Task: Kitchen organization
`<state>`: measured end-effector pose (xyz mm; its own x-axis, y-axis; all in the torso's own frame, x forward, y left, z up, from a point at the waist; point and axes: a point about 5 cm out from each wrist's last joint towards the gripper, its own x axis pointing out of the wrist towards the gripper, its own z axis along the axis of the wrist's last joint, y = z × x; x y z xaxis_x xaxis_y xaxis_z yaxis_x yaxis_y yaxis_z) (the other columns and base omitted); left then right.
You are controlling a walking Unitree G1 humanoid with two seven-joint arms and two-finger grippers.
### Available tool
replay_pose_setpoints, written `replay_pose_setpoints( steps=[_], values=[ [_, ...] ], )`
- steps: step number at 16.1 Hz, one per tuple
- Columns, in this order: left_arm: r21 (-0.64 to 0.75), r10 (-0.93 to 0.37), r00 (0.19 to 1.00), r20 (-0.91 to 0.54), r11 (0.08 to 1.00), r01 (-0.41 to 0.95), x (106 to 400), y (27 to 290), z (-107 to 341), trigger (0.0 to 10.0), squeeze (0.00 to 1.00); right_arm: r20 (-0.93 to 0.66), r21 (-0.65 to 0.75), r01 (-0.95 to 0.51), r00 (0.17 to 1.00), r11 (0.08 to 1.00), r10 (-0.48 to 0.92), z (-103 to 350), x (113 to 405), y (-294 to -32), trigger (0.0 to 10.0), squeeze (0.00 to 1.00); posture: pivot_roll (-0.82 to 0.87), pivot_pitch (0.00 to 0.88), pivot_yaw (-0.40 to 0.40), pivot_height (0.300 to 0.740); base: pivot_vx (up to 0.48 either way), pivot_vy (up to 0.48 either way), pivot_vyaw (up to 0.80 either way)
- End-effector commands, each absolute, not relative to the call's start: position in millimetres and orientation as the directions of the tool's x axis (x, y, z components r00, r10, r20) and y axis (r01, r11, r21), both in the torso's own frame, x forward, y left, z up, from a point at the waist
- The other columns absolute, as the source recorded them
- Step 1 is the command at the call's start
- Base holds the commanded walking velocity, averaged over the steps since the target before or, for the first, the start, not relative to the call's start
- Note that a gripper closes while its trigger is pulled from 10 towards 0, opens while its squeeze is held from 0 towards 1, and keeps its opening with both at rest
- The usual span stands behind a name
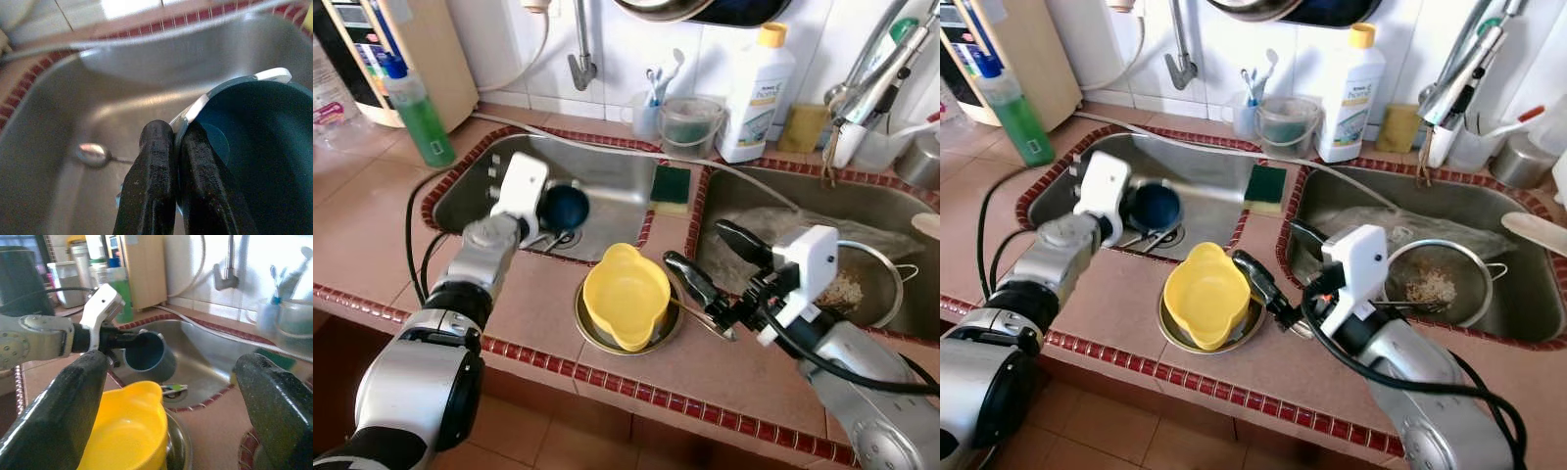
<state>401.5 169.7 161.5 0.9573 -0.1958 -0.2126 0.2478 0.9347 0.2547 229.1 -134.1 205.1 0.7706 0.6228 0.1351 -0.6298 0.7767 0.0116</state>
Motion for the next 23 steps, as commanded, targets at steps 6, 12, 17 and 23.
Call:
replay_pose_setpoints(
  steps=[6, 12, 17, 23],
  values=[
    [0.252, -0.169, 0.948, -0.270, 0.938, 0.239, 401.1, 170.6, 153.0, 10.0, 0.00, 0.126, 0.030, -0.600, 0.796, 0.800, 0.592, 207.5, 215.8, -135.5, 10.0, 0.00, -0.27, 0.194, 0.125, 0.740, 0.000, 0.000, 0.00],
    [0.246, -0.172, 0.940, -0.296, 0.937, 0.249, 400.6, 172.0, 151.1, 10.0, 1.00, 0.127, 0.039, -0.596, 0.799, 0.802, 0.587, 207.3, 215.9, -134.2, 10.0, 0.00, -0.26, 0.187, 0.135, 0.740, 0.000, 0.000, 0.00],
    [0.243, -0.172, 0.940, -0.296, 0.938, 0.248, 400.8, 174.6, 152.4, 10.0, 1.00, 0.129, 0.039, -0.602, 0.794, 0.797, 0.594, 206.8, 217.4, -132.4, 10.0, 0.00, -0.25, 0.179, 0.136, 0.740, 0.000, 0.000, 0.00],
    [0.247, -0.172, 0.943, -0.285, 0.937, 0.246, 401.8, 180.6, 157.5, 10.0, 1.00, 0.145, 0.039, -0.611, 0.786, 0.790, 0.601, 207.0, 221.1, -128.7, 10.0, 0.00, -0.23, 0.149, 0.136, 0.740, 0.000, 0.000, 0.00]
  ],
)
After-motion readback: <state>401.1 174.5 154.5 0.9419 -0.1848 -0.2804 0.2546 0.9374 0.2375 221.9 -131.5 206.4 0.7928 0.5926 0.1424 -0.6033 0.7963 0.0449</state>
